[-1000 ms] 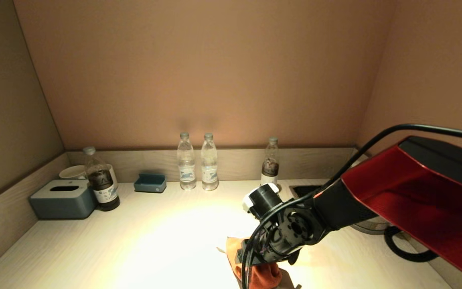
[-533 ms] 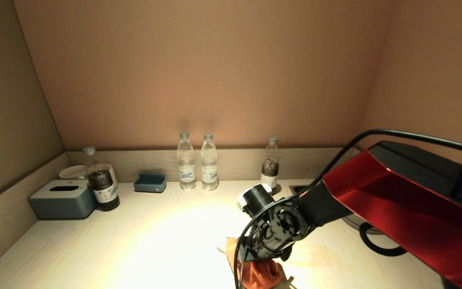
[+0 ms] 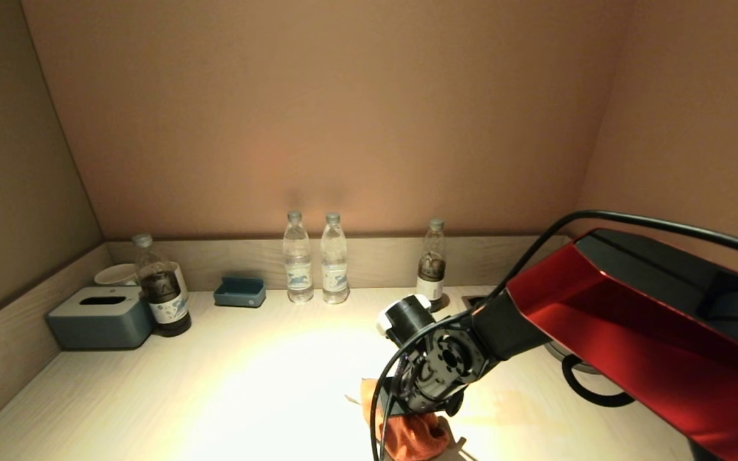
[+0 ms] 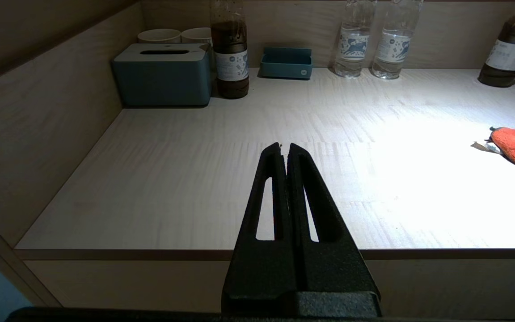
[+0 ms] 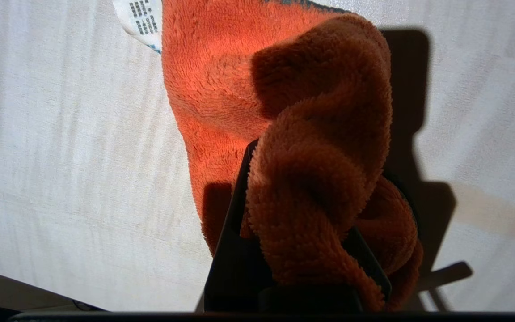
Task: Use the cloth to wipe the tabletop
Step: Pick up the tablecloth, then sweep the stains on the table
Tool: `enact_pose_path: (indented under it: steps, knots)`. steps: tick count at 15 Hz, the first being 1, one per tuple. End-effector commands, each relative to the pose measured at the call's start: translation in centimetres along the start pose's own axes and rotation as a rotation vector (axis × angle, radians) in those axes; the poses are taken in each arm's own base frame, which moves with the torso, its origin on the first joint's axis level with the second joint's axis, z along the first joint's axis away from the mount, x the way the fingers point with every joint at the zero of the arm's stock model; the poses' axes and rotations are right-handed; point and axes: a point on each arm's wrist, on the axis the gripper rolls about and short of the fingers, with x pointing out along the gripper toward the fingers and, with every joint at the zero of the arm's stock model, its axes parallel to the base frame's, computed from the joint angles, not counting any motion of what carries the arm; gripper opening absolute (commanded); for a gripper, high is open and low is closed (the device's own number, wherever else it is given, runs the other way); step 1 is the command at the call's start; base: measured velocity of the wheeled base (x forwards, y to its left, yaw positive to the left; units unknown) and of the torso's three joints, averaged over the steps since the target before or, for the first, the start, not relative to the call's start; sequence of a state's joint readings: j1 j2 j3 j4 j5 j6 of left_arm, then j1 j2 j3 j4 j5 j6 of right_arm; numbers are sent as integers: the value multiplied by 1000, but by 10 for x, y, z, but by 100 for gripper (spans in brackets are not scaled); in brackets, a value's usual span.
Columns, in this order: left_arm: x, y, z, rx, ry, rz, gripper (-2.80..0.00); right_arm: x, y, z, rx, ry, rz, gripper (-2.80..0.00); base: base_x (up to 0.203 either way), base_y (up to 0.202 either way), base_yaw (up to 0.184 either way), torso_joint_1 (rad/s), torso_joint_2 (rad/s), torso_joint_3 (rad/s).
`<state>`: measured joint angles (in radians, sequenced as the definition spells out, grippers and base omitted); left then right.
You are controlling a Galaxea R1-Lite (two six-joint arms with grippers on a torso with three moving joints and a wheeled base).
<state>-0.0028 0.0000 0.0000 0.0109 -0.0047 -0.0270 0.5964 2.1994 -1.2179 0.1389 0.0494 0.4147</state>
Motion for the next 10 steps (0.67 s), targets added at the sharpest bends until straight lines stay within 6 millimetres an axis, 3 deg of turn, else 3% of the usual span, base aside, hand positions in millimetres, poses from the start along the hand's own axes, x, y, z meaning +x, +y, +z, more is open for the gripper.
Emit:
enact_pose_path:
  steps: [1, 4, 6, 10]
  knots:
    - [0, 0, 0, -1, 0, 0, -280, -1, -3, -6, 5, 13, -42, -280, 0, 0, 0, 0, 0, 0]
    - [0, 0, 0, -1, 0, 1, -280, 2, -13, -12, 10, 16, -133, -280, 0, 0, 0, 0, 0, 0]
    - [0, 0, 0, -1, 0, 0, -280, 4, -39, -13, 55, 26, -221, -280, 0, 0, 0, 0, 0, 0]
    - [0, 0, 0, -1, 0, 0, -280, -7, -64, -13, 77, 28, -249, -280, 0, 0, 0, 0, 0, 0]
